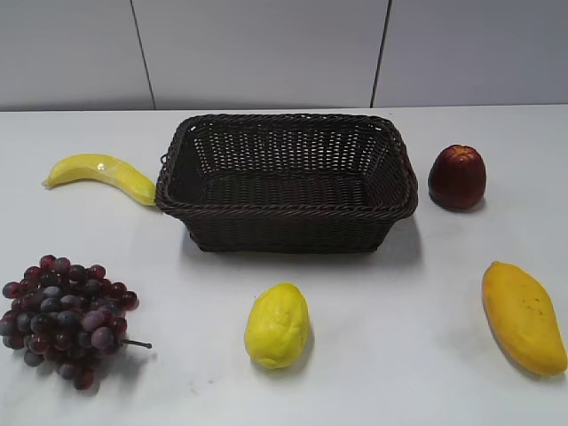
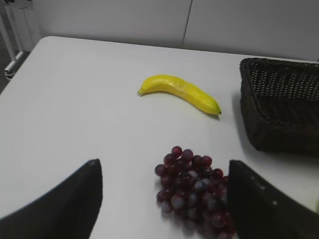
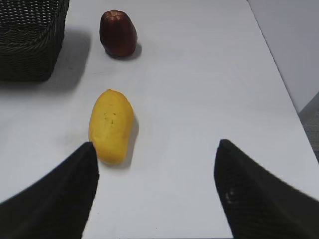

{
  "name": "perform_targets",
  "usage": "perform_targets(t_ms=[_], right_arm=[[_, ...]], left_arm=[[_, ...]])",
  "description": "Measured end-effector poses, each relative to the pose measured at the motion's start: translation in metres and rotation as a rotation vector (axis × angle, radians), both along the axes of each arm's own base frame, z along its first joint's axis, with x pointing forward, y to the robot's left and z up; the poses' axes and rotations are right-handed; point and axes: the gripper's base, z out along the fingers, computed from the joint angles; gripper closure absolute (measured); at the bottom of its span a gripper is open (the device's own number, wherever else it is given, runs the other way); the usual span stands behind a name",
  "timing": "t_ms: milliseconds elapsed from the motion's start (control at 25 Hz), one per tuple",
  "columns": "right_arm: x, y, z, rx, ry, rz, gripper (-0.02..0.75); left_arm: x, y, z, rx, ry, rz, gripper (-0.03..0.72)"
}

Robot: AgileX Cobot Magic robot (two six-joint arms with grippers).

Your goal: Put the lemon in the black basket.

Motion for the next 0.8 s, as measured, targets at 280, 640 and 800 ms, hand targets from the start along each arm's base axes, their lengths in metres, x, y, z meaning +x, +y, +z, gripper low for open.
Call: perform_targets(t_ms=[280,640,800], right_arm=[[0.000,0.000,0.000,0.000,0.000,0.000,0.148],[0.000,0.000,0.000,0.000,0.000,0.000,0.148],[0.000,0.000,0.000,0.000,0.000,0.000,0.148]], left_arm=[[0.080,-0.013,0.007,-0.157,0.244,-0.063,0.095],[0.165,-0.055,-0.019,-0.291,0.560,-0.320,0.095],[0.176,-0.101,-0.045,-0.239,0.655,-0.467,0.095]])
